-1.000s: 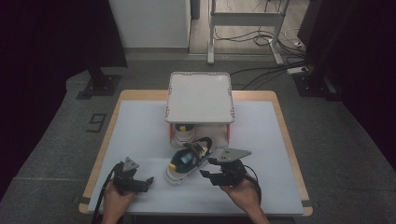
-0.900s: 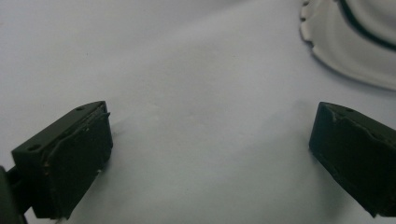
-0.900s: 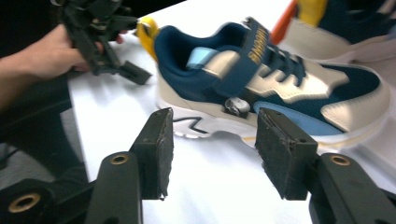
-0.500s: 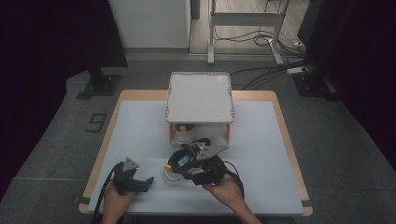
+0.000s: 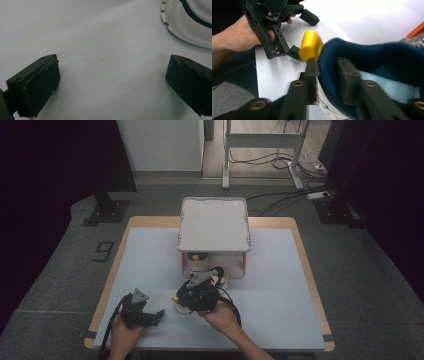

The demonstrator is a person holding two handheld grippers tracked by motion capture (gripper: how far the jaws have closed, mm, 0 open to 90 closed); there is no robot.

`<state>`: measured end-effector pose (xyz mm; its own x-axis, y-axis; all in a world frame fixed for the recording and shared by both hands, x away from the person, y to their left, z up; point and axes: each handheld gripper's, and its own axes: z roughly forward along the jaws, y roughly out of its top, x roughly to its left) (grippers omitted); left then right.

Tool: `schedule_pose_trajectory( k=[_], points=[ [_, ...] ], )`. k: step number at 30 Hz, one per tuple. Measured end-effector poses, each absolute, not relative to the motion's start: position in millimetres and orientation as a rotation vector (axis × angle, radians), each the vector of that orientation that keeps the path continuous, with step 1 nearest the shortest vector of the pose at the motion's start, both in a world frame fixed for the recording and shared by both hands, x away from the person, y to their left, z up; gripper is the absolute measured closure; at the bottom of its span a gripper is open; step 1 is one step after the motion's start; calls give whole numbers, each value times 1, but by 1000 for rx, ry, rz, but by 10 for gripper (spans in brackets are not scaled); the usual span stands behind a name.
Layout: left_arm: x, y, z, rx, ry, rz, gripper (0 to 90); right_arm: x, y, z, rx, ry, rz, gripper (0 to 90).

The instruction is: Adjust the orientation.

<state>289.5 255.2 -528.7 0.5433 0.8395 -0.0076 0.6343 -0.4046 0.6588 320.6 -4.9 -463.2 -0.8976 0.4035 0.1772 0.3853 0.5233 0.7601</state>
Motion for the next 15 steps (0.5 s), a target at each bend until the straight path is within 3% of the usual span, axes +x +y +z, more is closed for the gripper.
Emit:
schedule_pose_trajectory(
  k=[15],
  points=[
    [290, 255, -529, 2172, 1183, 437, 0, 311, -56, -447, 678, 2839, 1235, 744]
  ],
)
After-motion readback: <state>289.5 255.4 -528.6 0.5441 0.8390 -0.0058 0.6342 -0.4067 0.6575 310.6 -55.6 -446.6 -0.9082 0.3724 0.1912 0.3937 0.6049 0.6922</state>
